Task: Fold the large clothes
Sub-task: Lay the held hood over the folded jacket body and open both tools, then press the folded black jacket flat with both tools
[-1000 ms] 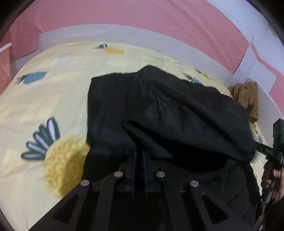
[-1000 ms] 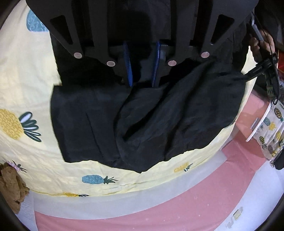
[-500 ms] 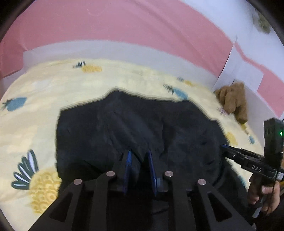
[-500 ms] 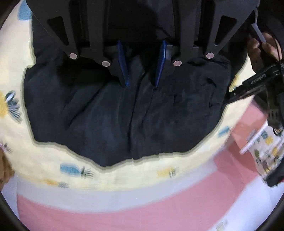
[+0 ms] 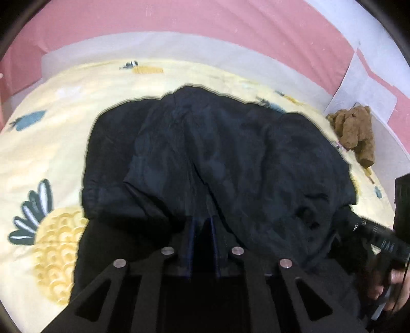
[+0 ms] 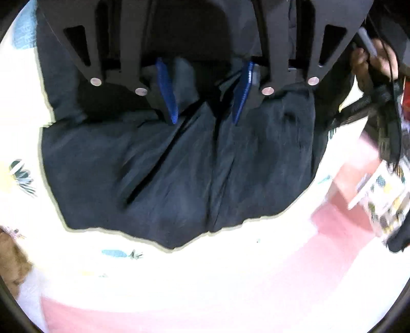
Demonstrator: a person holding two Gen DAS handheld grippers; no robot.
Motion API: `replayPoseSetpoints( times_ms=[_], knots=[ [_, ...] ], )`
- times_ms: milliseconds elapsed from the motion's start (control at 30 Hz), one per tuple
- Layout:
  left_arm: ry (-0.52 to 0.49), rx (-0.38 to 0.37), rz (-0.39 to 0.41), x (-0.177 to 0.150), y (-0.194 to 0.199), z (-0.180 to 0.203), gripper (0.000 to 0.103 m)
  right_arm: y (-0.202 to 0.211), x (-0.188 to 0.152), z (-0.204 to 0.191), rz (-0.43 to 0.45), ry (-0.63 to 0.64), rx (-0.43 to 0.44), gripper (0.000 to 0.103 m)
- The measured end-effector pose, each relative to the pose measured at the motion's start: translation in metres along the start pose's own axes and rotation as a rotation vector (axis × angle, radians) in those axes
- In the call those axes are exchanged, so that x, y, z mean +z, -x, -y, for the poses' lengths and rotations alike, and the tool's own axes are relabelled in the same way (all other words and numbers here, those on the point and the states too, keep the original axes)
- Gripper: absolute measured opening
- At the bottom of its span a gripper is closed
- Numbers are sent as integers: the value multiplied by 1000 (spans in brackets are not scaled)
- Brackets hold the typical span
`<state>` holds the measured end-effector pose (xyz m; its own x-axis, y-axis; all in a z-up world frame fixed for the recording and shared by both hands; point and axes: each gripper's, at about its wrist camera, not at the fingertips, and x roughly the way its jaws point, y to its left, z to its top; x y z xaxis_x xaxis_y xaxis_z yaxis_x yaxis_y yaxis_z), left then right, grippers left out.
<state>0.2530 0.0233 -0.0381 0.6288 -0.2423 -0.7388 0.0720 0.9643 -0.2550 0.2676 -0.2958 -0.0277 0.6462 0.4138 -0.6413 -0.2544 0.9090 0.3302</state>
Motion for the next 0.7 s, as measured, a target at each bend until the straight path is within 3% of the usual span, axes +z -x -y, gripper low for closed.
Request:
replayPoseSetpoints(
  times_ms=[67, 200, 233, 333, 400, 467, 600, 700],
  knots=[
    [-18, -16, 48, 4, 18, 9, 13, 14, 20, 15, 64, -18, -34, 50],
    [-32, -108, 98, 20, 32, 31, 14, 6, 54, 46, 106, -89, -71, 53],
    [-48, -125, 100, 22, 29, 39, 15, -3, 59, 54, 88, -113, -61, 57],
    [-62, -131, 43, 21, 4, 43, 19, -38, 58, 58, -30, -158, -10, 57],
    [-49, -89, -11, 13, -16, 34, 19, -41, 48, 51, -42, -150, 11, 29],
    [-31, -88, -12, 6, -22, 18, 19, -39, 36, 46, -35, -154, 25, 20],
    [-13, -39, -8, -2, -26, -1, 19, -45, 18, 46, -33, -150, 4, 19],
    [16, -65, -7, -8, -37, -10, 19, -63, 18, 46, -50, -144, -18, 18]
  ],
)
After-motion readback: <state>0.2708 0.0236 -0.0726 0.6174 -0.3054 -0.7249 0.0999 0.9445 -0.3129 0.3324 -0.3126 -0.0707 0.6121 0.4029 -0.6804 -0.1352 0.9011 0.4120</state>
